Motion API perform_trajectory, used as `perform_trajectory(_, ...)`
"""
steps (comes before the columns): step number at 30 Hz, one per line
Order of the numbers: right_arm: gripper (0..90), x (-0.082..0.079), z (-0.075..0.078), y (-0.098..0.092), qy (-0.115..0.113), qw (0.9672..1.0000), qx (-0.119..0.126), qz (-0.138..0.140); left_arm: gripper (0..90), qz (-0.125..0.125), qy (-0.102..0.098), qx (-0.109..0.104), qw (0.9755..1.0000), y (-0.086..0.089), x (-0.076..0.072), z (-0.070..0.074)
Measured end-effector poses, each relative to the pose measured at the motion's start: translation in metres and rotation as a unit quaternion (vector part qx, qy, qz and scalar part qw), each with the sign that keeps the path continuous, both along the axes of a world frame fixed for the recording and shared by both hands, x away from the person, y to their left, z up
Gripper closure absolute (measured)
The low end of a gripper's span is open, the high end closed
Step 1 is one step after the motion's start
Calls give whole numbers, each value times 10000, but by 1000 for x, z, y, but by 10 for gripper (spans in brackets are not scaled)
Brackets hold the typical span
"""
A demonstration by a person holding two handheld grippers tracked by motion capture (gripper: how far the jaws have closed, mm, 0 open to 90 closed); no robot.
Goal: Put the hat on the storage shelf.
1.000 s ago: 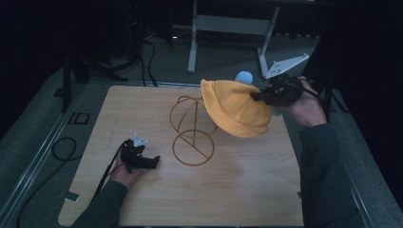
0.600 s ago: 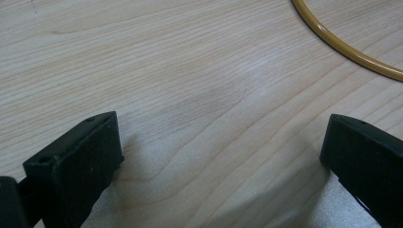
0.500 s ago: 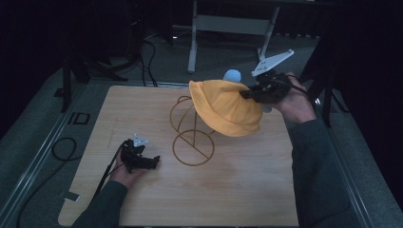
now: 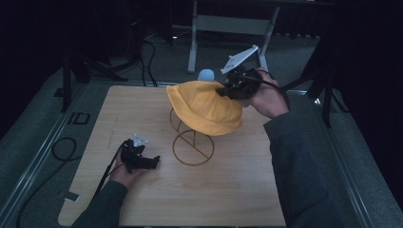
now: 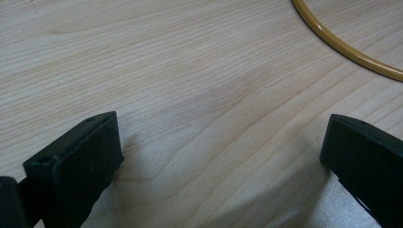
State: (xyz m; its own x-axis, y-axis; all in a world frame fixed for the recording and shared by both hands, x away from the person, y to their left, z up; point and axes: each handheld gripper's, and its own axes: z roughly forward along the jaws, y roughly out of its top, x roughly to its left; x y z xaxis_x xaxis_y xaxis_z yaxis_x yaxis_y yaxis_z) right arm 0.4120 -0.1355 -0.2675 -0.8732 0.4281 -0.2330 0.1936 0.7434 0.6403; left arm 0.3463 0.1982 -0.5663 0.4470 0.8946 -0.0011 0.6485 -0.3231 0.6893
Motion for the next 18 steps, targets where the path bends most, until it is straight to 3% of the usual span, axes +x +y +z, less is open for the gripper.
perform_trajectory(11,820,3,0,42,-38,9995,-193,252,1,-6,15,-1,10000,0,0,0)
perform_trajectory(18,801,2,-8,65,71,9985,-352,412,1,-7,10,6,10000,0,0,0)
